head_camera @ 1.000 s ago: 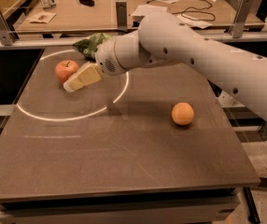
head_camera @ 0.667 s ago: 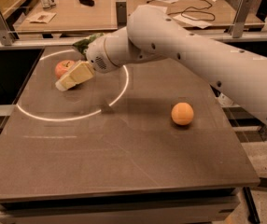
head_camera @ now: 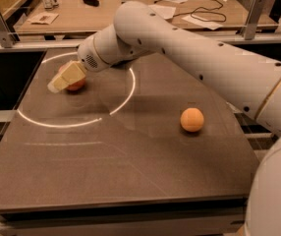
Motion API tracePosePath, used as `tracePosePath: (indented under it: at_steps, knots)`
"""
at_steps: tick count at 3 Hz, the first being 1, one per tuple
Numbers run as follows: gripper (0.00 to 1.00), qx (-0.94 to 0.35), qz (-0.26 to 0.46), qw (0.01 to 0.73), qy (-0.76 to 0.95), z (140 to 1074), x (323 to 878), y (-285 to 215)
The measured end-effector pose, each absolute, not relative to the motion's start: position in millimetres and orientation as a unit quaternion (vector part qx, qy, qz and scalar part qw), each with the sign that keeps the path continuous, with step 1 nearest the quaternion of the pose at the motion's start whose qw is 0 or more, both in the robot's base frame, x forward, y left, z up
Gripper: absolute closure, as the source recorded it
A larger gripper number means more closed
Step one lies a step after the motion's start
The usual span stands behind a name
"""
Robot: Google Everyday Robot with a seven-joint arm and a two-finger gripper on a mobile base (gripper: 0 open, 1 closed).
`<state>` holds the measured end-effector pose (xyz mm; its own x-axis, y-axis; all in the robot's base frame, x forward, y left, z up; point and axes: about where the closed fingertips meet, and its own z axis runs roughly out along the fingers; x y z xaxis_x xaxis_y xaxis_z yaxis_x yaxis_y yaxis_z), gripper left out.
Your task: Pick apple
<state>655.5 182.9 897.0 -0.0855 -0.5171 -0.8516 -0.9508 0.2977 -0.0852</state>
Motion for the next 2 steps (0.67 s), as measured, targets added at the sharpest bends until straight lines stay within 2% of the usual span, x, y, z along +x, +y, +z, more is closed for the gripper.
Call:
tracePosePath:
  at_steps: [2]
  knots:
    - [0.0,-0.528,0.268,0.386,0.707,863.9,664.2,188.1]
